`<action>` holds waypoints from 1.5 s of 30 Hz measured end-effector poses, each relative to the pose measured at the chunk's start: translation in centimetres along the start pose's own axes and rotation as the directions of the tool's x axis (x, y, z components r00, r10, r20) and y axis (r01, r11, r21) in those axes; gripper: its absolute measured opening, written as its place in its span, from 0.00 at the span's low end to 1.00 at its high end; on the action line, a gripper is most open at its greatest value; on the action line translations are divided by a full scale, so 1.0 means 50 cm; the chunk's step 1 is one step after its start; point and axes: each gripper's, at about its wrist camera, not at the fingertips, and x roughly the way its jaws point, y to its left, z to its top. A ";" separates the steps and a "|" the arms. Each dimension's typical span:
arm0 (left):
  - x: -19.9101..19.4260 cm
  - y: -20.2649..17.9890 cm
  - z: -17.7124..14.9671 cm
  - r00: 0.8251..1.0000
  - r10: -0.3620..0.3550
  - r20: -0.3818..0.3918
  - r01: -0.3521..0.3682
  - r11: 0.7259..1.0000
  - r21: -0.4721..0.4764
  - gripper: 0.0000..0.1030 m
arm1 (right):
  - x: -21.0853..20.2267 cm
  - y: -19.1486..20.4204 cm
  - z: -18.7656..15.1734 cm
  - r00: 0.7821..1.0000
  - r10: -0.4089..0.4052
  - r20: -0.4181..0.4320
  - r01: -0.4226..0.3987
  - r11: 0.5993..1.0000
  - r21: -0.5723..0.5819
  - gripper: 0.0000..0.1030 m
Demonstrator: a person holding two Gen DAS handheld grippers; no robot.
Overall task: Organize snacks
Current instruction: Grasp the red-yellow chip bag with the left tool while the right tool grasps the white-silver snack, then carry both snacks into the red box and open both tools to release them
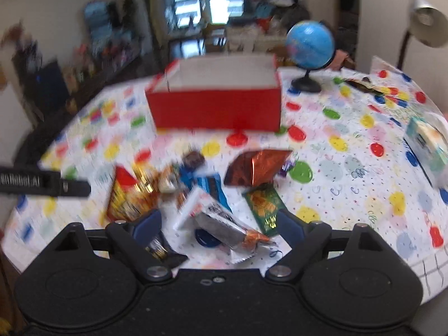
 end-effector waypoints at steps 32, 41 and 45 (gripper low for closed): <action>0.180 -0.025 0.031 0.986 -0.036 -0.161 0.047 0.997 0.065 0.56 | 0.144 0.011 -0.005 0.990 -0.041 -0.135 0.007 0.970 -0.242 0.09; 0.147 -0.025 0.021 0.993 -0.014 -0.119 0.018 0.999 0.027 0.52 | 0.115 -0.008 -0.011 0.996 0.007 -0.092 -0.024 0.983 -0.182 0.07; 0.107 -0.033 0.026 0.997 -0.010 -0.077 0.011 1.000 0.017 0.52 | 0.079 -0.020 0.000 0.998 0.045 -0.049 -0.052 0.987 -0.150 0.07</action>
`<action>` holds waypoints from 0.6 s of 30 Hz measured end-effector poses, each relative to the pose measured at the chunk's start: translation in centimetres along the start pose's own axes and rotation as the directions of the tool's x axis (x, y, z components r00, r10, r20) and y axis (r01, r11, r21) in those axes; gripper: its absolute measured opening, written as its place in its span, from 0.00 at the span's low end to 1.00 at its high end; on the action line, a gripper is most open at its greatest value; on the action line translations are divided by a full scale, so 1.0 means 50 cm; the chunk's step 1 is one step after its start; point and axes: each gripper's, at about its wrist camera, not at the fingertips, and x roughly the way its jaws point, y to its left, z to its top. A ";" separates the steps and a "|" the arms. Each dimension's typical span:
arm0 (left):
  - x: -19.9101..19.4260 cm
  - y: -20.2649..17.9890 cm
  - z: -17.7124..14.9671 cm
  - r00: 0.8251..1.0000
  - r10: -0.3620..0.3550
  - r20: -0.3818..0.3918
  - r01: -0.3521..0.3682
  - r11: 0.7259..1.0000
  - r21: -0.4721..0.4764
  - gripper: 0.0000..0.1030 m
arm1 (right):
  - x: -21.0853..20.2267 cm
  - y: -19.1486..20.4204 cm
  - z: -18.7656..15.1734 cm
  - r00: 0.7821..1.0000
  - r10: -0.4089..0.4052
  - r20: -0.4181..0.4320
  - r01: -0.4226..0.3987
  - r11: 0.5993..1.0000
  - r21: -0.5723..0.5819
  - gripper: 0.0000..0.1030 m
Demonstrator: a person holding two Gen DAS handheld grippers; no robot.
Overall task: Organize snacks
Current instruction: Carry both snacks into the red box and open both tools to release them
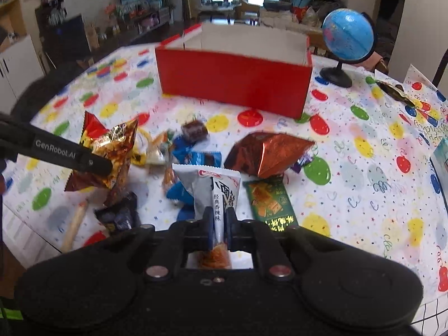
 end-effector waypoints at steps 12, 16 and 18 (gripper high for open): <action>-0.131 -0.038 0.030 0.994 -0.011 0.110 0.013 1.000 -0.019 0.52 | -0.108 -0.034 0.057 0.987 0.074 0.142 -0.082 0.995 0.054 0.07; -0.163 -0.048 0.051 0.990 -0.010 0.143 0.013 1.000 -0.017 0.52 | -0.127 -0.045 0.087 0.982 0.079 0.172 -0.091 0.994 0.064 0.07; -0.173 -0.050 0.068 0.988 -0.009 0.154 0.011 1.000 -0.013 0.52 | -0.133 -0.051 0.103 0.979 0.080 0.187 -0.094 0.993 0.068 0.07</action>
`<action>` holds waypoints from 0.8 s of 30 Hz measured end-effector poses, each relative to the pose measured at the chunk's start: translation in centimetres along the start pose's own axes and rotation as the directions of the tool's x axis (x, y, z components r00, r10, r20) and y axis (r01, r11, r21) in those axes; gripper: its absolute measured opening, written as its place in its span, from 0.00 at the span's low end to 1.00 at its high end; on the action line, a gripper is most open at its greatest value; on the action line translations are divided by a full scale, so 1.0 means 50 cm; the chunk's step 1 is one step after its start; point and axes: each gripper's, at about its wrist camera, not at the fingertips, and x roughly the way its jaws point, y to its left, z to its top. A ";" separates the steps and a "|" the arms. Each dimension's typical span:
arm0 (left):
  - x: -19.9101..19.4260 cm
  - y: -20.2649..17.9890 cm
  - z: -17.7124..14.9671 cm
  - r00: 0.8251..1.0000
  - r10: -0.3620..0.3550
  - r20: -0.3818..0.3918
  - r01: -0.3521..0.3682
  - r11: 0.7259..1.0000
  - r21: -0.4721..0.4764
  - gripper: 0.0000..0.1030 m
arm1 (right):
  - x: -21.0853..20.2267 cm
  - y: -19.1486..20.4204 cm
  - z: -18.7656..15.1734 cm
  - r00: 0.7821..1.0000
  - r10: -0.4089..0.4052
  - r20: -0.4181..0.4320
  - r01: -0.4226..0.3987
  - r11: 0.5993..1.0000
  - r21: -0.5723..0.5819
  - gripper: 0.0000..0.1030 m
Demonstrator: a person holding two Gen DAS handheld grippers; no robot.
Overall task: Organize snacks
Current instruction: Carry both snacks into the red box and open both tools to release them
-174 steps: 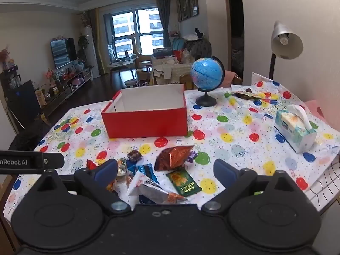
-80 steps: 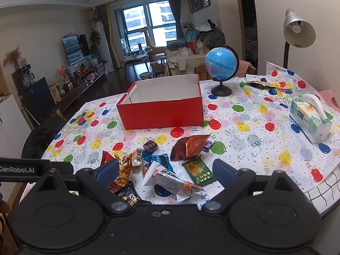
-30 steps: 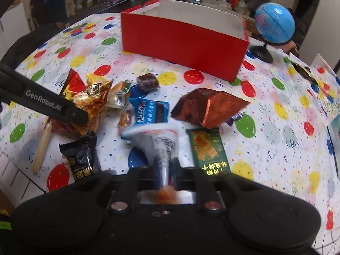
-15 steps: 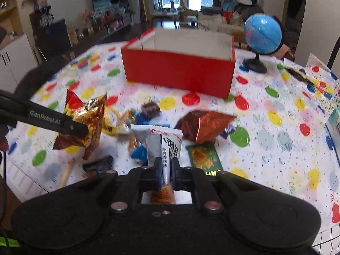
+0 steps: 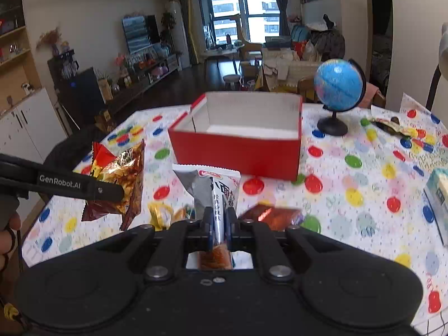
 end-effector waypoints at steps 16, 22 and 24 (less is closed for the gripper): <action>0.105 0.012 0.236 0.995 -0.092 0.038 0.087 0.990 0.111 0.52 | 0.122 -0.019 0.214 0.995 -0.091 0.038 0.089 0.994 0.055 0.07; 0.188 0.006 0.324 0.993 -0.118 0.026 0.112 0.981 0.160 0.52 | 0.215 -0.043 0.288 0.991 -0.131 0.029 0.128 0.988 0.091 0.07; 0.220 0.005 0.350 0.993 -0.119 0.018 0.114 0.979 0.171 0.52 | 0.251 -0.056 0.309 0.989 -0.148 0.023 0.145 0.984 0.103 0.07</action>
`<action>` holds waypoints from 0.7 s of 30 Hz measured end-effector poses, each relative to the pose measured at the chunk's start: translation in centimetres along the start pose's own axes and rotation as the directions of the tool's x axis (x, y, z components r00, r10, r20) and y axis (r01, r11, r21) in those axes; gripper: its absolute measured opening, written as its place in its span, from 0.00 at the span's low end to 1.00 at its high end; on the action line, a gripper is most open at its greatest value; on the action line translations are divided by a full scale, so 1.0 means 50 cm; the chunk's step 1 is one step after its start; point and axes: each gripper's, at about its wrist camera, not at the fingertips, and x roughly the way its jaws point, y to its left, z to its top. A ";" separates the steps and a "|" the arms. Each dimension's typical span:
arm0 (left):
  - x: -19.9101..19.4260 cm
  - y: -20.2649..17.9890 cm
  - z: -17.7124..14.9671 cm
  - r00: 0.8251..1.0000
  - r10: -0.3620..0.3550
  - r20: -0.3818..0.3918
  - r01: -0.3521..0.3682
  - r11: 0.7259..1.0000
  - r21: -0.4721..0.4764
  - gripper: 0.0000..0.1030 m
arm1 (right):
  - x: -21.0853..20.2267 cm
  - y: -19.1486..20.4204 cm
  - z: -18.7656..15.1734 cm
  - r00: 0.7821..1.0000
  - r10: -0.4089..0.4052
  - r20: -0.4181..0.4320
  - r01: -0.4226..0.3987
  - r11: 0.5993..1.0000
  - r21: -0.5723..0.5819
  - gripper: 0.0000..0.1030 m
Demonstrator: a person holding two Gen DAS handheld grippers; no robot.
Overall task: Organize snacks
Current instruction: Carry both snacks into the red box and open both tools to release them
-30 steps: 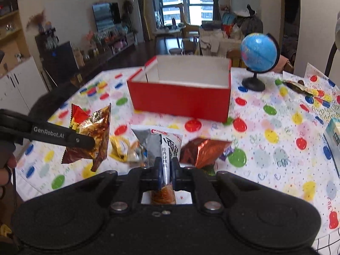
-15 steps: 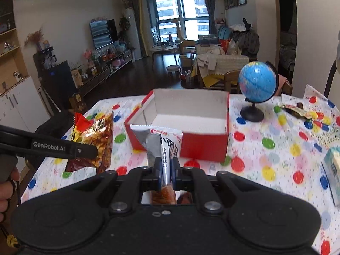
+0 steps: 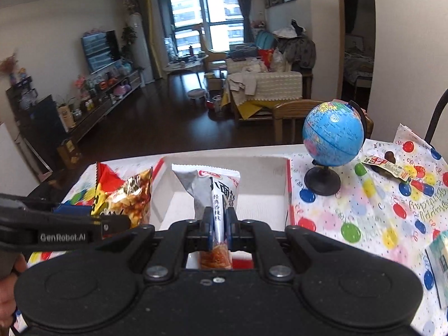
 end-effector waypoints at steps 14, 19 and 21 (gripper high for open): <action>0.229 0.040 0.053 0.993 -0.003 -0.121 0.007 1.000 0.028 0.52 | 0.226 -0.037 0.012 0.992 -0.071 -0.108 0.084 0.989 0.118 0.07; 0.280 0.032 0.034 0.986 -0.001 -0.168 0.012 0.998 0.064 0.52 | 0.264 -0.042 -0.021 0.981 -0.093 -0.168 0.116 0.984 0.134 0.07; 0.296 0.030 0.029 0.983 -0.001 -0.185 0.015 0.997 0.074 0.52 | 0.269 -0.040 -0.030 0.980 -0.097 -0.174 0.122 0.982 0.142 0.08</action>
